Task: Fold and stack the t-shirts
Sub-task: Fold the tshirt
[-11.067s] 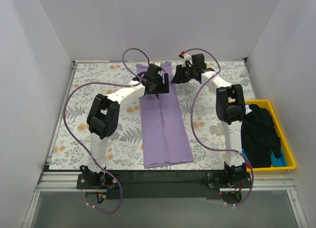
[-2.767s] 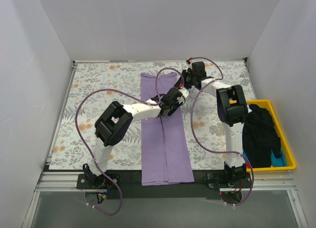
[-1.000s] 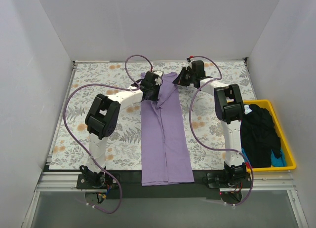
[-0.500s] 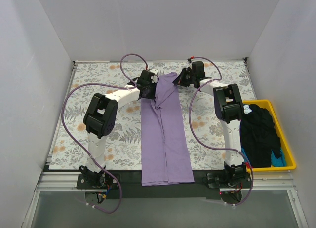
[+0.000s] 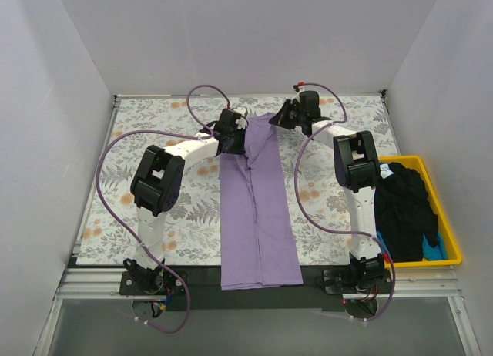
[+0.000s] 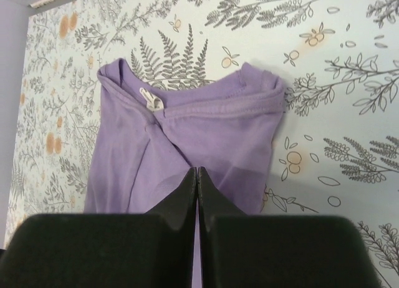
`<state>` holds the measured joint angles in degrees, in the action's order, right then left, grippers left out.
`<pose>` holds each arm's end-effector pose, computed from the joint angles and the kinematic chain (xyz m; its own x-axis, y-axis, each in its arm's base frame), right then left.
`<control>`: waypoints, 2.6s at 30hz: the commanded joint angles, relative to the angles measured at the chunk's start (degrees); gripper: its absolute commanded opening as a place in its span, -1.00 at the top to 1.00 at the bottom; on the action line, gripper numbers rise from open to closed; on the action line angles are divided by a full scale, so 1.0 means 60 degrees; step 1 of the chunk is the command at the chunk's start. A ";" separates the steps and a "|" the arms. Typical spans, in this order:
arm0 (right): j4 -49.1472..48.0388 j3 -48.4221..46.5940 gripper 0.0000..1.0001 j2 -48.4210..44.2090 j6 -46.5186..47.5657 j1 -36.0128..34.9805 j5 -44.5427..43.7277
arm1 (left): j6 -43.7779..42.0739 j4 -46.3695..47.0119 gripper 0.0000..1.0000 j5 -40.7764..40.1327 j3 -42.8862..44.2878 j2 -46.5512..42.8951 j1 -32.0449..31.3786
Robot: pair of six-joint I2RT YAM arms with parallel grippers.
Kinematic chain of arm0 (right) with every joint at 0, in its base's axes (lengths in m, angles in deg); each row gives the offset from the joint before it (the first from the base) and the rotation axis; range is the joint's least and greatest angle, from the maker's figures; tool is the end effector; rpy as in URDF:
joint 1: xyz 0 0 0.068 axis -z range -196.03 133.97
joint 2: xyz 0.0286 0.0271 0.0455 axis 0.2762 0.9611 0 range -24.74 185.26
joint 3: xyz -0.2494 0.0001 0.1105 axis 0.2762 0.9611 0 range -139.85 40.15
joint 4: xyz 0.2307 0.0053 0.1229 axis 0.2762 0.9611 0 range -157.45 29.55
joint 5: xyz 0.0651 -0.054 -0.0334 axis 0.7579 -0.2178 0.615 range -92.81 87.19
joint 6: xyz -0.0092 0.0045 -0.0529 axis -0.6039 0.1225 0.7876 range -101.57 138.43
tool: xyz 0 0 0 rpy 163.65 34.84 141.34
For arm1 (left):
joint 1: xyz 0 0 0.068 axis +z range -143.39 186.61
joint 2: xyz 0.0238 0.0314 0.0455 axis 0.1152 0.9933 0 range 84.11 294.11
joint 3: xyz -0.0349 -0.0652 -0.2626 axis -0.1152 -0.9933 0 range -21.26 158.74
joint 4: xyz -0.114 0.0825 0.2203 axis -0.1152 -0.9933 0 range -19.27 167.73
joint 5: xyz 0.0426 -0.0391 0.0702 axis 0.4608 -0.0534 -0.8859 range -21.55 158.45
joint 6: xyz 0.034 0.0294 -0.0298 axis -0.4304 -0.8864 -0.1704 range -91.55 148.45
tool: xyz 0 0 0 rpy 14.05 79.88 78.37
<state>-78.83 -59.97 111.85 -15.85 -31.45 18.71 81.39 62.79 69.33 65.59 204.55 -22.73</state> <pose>0.5184 0.1566 0.1521 -0.6575 0.3622 -0.6607 -0.2386 0.7316 0.6386 0.4039 -0.2277 0.1733 -0.7917 -0.4702 -0.3899 -0.2206 0.8154 -0.5353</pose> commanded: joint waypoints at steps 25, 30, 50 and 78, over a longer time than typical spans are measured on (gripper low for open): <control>-0.0550 -0.1229 0.97 0.0246 0.0865 0.0153 -0.0423 | 0.1678 -0.0220 0.90 -0.0220 0.0145 -0.0108 0.0101; -0.0565 -0.1317 0.97 0.0349 0.1158 0.0153 -0.0086 | 0.1868 -0.0118 1.00 -0.0411 -0.0104 -0.0284 0.0115; -0.0535 -0.1347 0.55 0.0292 0.1612 0.0153 0.0442 | 0.2821 0.0044 -0.28 -0.0221 -0.0485 -0.0942 0.0130; 0.0827 0.5332 0.19 -0.5625 0.2228 0.0212 0.0222 | 0.3978 -0.0644 -0.08 -0.0323 0.1038 0.0258 0.0130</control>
<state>-73.71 -30.42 82.98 -3.59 -30.30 19.14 103.75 60.84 68.44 69.68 205.95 -22.21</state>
